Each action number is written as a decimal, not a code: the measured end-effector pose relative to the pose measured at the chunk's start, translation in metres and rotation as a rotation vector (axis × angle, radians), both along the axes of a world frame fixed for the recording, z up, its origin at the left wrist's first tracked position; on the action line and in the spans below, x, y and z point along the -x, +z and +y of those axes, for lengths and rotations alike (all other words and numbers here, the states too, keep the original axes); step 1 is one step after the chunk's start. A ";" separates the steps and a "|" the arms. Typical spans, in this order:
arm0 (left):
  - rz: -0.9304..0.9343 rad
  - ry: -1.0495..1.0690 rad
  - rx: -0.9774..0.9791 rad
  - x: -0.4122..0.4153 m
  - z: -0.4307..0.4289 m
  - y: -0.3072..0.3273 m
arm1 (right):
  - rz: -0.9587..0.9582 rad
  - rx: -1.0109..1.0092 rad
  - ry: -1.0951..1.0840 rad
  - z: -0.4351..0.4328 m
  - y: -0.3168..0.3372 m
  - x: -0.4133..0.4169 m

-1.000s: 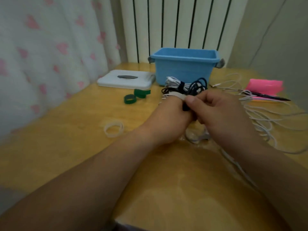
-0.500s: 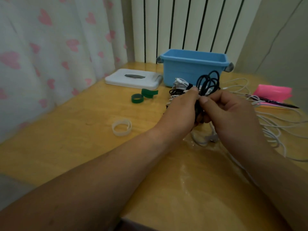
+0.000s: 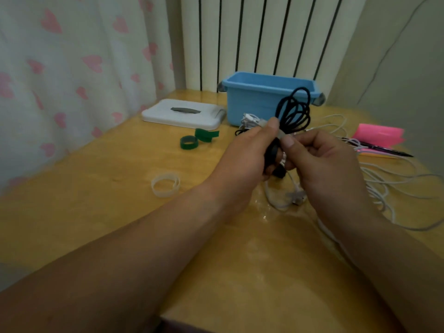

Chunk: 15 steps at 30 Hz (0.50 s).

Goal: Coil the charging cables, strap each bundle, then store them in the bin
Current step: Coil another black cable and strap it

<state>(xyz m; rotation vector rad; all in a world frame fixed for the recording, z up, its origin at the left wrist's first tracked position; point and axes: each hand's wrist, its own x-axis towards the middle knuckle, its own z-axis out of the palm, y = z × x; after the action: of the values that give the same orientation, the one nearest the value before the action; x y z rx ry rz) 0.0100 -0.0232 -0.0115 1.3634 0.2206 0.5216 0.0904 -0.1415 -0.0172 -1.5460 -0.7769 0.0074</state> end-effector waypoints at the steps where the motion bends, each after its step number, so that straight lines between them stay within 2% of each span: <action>1: 0.004 0.001 0.027 -0.001 0.000 -0.001 | -0.010 -0.010 -0.001 0.000 0.000 0.000; 4: -0.008 0.009 0.083 -0.002 0.002 -0.002 | -0.018 -0.040 0.029 -0.002 0.002 0.002; 10: -0.108 -0.092 0.000 -0.002 0.008 0.000 | 0.023 -0.053 0.122 -0.001 0.002 0.002; 15: -0.117 -0.172 -0.015 0.000 0.017 0.002 | 0.130 -0.083 0.365 -0.002 0.005 0.002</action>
<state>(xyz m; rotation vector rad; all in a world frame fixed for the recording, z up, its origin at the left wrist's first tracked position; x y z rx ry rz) 0.0104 -0.0058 -0.0094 1.3478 0.0036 0.4578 0.0882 -0.1431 -0.0123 -1.2949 -0.9334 0.3380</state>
